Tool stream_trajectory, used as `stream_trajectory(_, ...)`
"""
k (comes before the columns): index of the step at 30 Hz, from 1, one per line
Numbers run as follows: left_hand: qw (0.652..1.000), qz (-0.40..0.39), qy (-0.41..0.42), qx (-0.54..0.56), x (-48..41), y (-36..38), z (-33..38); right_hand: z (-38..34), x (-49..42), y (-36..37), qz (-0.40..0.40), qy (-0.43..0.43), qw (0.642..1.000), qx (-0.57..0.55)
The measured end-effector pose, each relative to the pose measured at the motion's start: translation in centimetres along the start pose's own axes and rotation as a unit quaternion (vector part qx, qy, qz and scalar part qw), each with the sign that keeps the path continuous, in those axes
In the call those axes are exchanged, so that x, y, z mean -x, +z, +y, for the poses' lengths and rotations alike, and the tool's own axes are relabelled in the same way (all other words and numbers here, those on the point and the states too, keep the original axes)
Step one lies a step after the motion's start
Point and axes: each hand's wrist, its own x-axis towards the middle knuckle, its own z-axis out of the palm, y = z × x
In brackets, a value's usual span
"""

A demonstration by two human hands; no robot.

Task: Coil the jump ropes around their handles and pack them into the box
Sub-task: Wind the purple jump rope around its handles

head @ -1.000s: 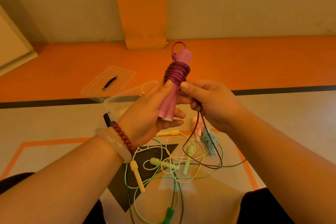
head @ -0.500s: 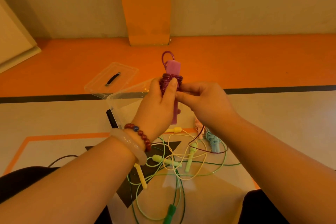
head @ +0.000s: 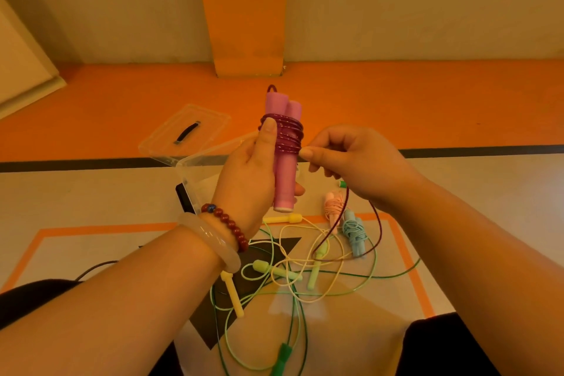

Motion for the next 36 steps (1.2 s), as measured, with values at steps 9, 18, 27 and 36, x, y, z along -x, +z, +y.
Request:
stream_trajectory(9,0.988,-0.056,-0.075,0.124,-0.4,-0.1,-0.2,0.9,-0.2,0.8,-0.008,0.011,0.998,-0.060)
stream_trajectory(18,0.969,-0.153,-0.122,0.152,-0.7,-0.6,-0.3,0.5,0.3,0.9,-0.070,0.009,0.993,-0.095)
stream_trajectory(27,0.994,0.002,0.055,-0.097,-1.2,-0.8,-1.1,0.7,0.5,1.3,-0.012,0.003,0.998,-0.060)
stream_trajectory(36,0.985,-0.078,0.086,-0.127,-0.4,-1.1,-0.9,1.4,0.2,1.4,0.042,0.033,0.999,-0.013)
